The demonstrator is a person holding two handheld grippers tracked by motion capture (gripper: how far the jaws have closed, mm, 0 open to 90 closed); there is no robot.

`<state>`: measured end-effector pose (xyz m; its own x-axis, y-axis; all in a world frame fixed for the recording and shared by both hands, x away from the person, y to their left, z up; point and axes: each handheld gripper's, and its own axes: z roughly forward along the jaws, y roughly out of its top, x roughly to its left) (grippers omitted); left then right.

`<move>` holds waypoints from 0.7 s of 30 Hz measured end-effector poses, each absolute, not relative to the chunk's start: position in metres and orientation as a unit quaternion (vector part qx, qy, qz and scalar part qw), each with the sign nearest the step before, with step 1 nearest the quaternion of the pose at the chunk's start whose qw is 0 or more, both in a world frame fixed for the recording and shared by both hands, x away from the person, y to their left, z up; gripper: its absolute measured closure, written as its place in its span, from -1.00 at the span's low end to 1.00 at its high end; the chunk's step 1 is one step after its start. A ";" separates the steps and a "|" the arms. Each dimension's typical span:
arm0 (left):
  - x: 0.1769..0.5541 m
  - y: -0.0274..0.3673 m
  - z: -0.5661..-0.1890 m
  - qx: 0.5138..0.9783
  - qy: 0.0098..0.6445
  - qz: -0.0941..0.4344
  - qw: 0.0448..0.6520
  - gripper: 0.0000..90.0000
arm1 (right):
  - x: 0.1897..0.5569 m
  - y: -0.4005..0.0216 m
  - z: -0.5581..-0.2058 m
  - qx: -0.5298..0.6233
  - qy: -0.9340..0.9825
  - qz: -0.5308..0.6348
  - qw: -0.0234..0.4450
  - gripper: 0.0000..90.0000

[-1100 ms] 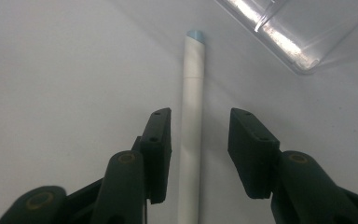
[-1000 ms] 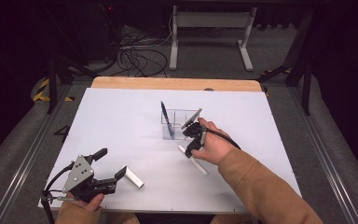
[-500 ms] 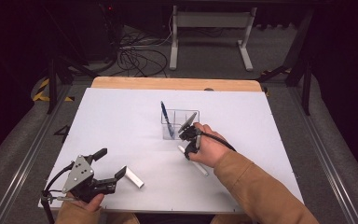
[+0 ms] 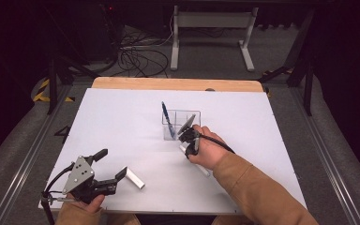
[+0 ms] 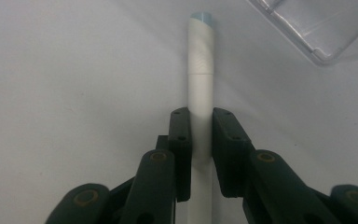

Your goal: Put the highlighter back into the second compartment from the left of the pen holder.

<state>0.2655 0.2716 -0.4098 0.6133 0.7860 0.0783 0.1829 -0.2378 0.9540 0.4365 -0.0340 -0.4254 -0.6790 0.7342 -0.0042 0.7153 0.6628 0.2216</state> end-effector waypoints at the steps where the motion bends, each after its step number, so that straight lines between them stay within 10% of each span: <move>1: 0.265 0.272 -0.410 0.732 0.331 0.289 0.521 -0.66 | 0.436 -0.034 -0.425 0.397 0.911 0.101 0.047 0.75; 21: 0.265 0.272 -0.410 0.730 0.333 0.290 0.521 -0.66 | 0.436 -0.033 -0.425 0.401 0.909 0.100 0.051 0.76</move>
